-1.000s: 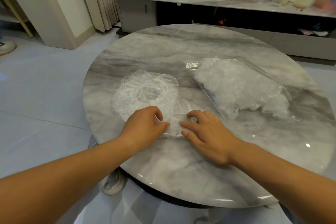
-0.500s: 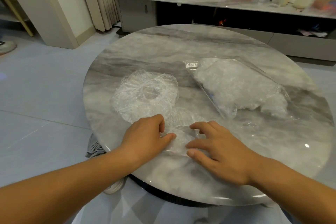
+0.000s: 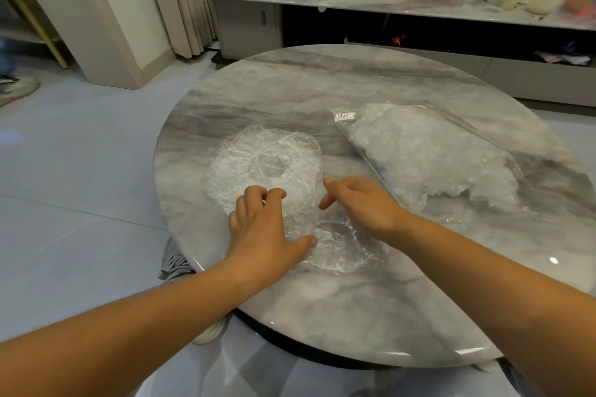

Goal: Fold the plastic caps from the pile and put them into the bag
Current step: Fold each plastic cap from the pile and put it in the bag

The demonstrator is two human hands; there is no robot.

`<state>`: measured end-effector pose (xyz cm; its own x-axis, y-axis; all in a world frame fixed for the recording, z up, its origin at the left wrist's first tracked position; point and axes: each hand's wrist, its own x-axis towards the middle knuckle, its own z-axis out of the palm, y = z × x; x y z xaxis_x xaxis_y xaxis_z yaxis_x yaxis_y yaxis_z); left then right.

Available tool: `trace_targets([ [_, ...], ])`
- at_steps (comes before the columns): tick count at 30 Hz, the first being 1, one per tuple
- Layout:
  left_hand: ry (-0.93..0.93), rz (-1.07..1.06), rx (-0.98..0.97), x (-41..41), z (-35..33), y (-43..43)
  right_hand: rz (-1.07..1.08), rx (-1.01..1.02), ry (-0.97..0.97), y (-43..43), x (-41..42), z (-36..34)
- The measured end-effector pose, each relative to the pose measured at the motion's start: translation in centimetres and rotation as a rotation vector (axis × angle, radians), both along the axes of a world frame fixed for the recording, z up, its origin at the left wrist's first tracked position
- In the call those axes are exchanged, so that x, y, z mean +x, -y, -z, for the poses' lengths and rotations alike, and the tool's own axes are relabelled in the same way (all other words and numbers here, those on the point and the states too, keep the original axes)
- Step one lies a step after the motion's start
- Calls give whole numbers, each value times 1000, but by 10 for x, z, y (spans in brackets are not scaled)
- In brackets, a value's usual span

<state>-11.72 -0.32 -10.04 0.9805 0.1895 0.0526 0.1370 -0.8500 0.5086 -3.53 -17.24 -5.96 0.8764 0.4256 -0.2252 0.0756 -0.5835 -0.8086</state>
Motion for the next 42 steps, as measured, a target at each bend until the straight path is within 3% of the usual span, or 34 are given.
trace_targets([
  [6, -14, 8, -22, 1, 3, -3, 60, 257, -29, 4, -1, -7],
  [9, 4, 24, -30, 0, 3, -5, -4, 279, 25, 11, -13, -10],
  [13, 28, 94, -42, -3, -3, -11, -155, 124, 189, 27, -36, -10],
  [17, -64, 290, -22, -13, -14, -23, -431, -149, 448, 45, -59, 1],
  [21, -202, 434, 84, -25, -28, -32, -568, -291, 462, 55, -77, 10],
  [24, -254, 329, 139, -26, -40, -30, -581, -346, 477, 57, -83, 10],
  [30, -375, 133, 17, -19, -39, -13, -609, -453, 526, 50, -93, 12],
  [33, -404, 84, -119, -16, -34, -16, -612, -478, 549, 50, -97, 12],
  [42, -424, -64, -937, -19, -37, -5, -654, -374, 552, 47, -105, 20],
])
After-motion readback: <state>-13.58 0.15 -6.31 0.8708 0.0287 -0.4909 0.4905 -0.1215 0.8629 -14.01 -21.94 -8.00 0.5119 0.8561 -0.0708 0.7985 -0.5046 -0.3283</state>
